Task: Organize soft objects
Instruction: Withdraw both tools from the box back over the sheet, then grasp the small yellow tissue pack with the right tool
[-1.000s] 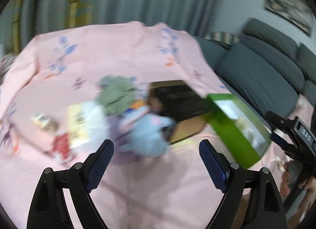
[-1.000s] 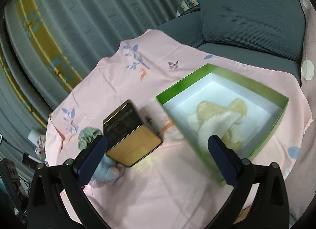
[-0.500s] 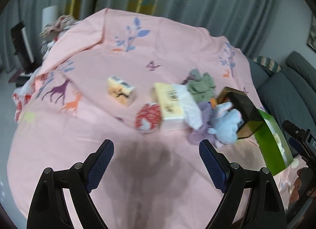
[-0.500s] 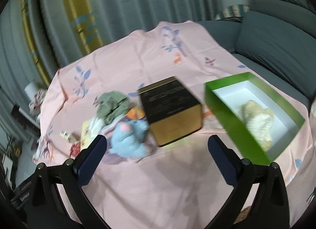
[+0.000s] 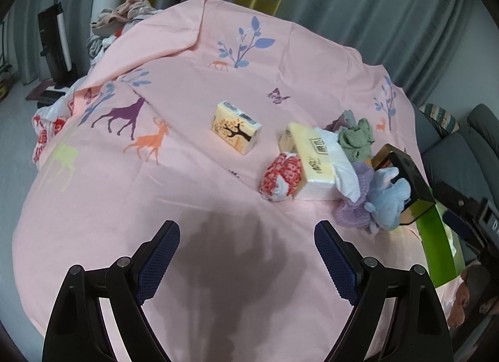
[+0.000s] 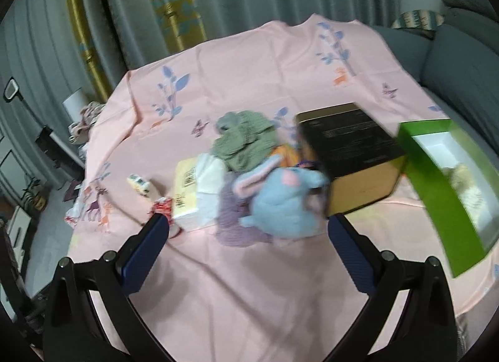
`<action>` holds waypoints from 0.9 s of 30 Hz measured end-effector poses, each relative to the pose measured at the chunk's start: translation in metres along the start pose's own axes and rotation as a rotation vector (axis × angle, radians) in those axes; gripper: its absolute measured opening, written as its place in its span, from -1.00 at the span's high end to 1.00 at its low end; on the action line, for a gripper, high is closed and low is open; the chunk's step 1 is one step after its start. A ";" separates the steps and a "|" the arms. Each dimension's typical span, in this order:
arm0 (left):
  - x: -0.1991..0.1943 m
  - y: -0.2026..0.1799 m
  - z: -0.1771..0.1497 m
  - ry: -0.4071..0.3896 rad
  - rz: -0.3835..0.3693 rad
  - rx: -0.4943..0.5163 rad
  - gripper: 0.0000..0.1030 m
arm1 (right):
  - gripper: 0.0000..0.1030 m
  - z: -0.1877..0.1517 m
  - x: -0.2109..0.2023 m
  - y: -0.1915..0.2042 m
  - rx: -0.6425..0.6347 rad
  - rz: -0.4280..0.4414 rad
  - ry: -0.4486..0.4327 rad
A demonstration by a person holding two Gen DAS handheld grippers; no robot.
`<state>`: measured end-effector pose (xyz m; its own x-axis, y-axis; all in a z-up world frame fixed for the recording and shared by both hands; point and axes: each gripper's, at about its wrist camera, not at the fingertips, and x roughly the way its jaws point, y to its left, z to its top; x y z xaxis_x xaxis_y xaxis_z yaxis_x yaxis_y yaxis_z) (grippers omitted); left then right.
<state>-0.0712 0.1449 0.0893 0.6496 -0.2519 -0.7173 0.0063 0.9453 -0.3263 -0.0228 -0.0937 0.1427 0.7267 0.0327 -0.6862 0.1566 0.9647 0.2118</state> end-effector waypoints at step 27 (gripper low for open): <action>-0.005 0.040 0.004 0.009 0.010 -0.087 -0.70 | 0.46 0.043 0.205 0.165 -0.359 0.156 0.368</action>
<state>-0.0709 0.1849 0.0823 0.6424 -0.2447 -0.7262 -0.0664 0.9263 -0.3709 0.1809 0.0607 0.0668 0.4307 0.2100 -0.8778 -0.2195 0.9677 0.1238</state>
